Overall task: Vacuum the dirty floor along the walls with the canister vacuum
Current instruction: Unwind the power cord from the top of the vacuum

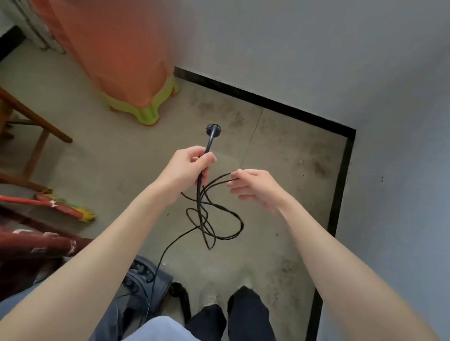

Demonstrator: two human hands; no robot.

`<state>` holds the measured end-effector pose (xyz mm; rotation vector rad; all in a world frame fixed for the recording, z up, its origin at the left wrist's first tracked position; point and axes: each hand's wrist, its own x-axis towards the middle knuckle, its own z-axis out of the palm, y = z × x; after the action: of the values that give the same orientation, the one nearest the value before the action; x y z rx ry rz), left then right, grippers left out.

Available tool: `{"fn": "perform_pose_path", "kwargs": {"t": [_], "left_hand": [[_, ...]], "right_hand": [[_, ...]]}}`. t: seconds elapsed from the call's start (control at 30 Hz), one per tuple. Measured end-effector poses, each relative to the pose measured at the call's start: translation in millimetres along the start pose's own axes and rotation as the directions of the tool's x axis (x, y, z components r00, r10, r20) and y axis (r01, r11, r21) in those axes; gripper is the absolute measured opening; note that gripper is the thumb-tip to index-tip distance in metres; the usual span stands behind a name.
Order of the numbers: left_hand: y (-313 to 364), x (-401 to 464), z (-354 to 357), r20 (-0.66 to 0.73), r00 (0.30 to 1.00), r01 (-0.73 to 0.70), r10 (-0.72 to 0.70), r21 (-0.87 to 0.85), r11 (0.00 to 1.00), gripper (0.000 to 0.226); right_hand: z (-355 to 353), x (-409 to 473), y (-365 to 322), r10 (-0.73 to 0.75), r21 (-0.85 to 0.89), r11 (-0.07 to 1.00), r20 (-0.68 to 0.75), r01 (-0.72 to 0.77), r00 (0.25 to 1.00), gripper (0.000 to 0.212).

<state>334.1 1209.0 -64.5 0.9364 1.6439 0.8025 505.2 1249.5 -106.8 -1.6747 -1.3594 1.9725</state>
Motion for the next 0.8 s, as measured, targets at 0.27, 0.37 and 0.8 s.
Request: {"fn": "perform_pose_path", "kwargs": {"t": [0.27, 0.37, 0.8], "left_hand": [[20, 60, 34, 0.235, 0.971, -0.123, 0.046, 0.324, 0.938, 0.013], [36, 85, 52, 0.288, 0.958, -0.131, 0.008, 0.412, 0.902, 0.015], [92, 178, 121, 0.343, 0.939, -0.134, -0.031, 0.446, 0.885, 0.027]], "right_hand": [[-61, 41, -39, 0.105, 0.482, 0.87, 0.016, -0.1, 0.994, 0.047], [-85, 59, -54, 0.165, 0.717, 0.687, 0.003, -0.117, 0.986, 0.033], [-218, 96, -80, 0.283, 0.92, 0.391, -0.08, -0.039, 0.956, 0.019]]}}
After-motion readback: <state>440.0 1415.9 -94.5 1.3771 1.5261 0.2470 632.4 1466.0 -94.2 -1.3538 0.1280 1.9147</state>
